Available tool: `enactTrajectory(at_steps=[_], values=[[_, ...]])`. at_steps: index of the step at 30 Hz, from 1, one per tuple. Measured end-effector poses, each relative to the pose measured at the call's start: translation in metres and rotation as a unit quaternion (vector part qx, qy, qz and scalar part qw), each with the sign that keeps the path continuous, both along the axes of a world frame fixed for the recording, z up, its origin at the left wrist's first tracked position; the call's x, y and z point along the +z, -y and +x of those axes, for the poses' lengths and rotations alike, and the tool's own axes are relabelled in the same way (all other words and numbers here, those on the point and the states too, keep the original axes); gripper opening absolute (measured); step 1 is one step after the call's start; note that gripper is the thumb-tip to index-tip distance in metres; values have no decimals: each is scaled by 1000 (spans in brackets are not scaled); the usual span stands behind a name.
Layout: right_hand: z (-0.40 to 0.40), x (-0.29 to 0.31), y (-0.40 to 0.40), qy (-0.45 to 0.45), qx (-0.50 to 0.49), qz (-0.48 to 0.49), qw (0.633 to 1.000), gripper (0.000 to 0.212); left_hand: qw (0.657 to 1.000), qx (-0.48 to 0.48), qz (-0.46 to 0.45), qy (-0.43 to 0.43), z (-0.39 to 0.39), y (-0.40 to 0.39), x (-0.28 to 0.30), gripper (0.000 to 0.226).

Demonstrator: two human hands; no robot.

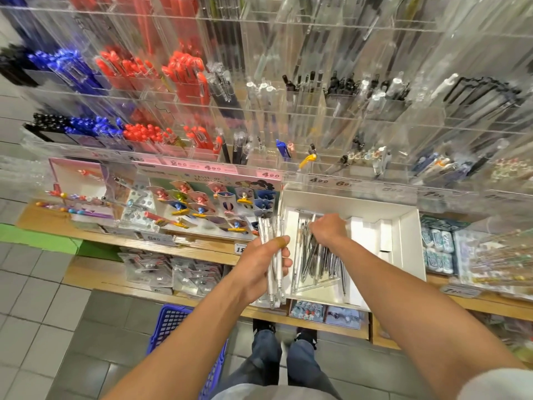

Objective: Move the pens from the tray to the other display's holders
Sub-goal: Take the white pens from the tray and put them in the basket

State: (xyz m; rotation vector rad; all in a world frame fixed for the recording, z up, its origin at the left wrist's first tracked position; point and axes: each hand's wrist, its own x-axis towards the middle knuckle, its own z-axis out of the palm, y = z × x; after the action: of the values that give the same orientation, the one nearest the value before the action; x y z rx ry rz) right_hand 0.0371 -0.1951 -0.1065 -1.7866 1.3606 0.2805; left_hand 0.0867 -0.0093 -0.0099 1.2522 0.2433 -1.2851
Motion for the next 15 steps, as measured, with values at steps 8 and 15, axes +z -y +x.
enactTrajectory(at_steps=[8, 15], values=[[-21, 9, 5, 102, -32, -22, 994, 11, 1000, 15, -11, -15, 2, -3, 1, 14], [-46, 52, -1, 224, -31, 46, 973, 3, 1000, 19, 16, -10, -4, 5, 5, 12]])
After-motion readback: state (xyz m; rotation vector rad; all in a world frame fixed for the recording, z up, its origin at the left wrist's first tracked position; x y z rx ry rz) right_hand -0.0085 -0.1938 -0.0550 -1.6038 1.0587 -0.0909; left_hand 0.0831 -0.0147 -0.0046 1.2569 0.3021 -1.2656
